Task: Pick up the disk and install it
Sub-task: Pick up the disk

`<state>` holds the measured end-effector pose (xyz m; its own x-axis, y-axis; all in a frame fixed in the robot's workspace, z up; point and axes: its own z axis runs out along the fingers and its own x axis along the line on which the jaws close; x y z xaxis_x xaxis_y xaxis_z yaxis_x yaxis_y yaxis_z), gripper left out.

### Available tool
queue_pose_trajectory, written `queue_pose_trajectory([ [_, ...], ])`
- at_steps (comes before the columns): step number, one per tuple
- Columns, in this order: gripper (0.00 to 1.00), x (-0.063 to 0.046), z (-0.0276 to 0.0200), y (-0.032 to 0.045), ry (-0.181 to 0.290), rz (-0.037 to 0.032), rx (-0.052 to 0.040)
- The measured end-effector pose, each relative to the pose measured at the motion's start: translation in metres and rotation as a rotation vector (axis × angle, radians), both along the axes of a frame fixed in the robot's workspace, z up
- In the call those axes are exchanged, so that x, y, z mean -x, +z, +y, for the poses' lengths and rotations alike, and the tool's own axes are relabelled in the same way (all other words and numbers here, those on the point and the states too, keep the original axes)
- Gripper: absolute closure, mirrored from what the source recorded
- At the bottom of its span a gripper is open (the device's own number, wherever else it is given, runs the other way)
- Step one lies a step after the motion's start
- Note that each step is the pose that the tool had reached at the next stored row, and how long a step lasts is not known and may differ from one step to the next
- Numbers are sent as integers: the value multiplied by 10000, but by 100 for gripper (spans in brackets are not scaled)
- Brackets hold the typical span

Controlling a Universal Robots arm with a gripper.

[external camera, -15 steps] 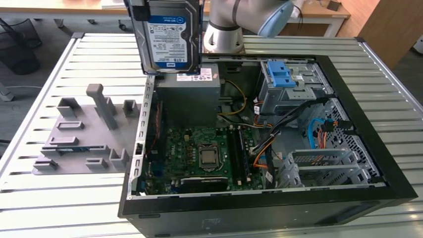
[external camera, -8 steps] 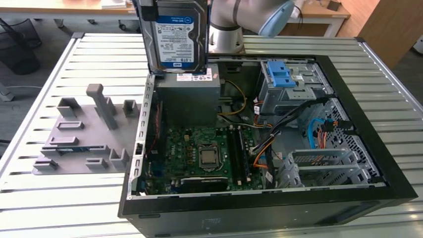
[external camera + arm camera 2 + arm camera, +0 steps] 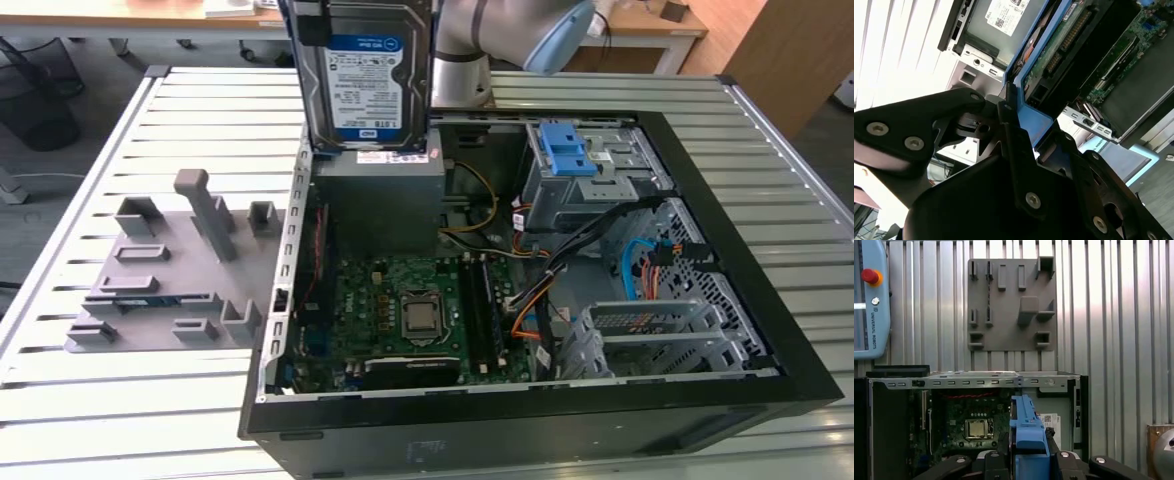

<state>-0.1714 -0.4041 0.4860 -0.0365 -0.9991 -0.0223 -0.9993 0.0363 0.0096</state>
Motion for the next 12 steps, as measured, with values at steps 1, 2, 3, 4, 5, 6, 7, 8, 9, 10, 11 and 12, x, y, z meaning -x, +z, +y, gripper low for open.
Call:
queue_pose_trajectory([
  [1, 64, 0, -20, 0, -7, 0, 0],
  [2, 64, 0, -40, -1, -13, 0, 1],
  [3, 64, -1, -59, -1, -18, 0, 0],
  [4, 64, -2, -75, -1, -25, 1, 1],
  [5, 64, -2, -92, -2, -33, 0, 0],
  [6, 64, -3, -108, -2, -42, 1, 1],
  [7, 64, -4, -122, -3, -50, 0, 0],
  [8, 64, -8, -133, -3, -55, 0, 1],
  [9, 64, -13, -139, -4, -57, 0, 0],
  [10, 64, -23, -143, -5, -58, -1, -1],
  [11, 64, -41, -144, -5, -58, 0, 0],
  [12, 64, -63, -144, -4, -58, 0, 0],
])
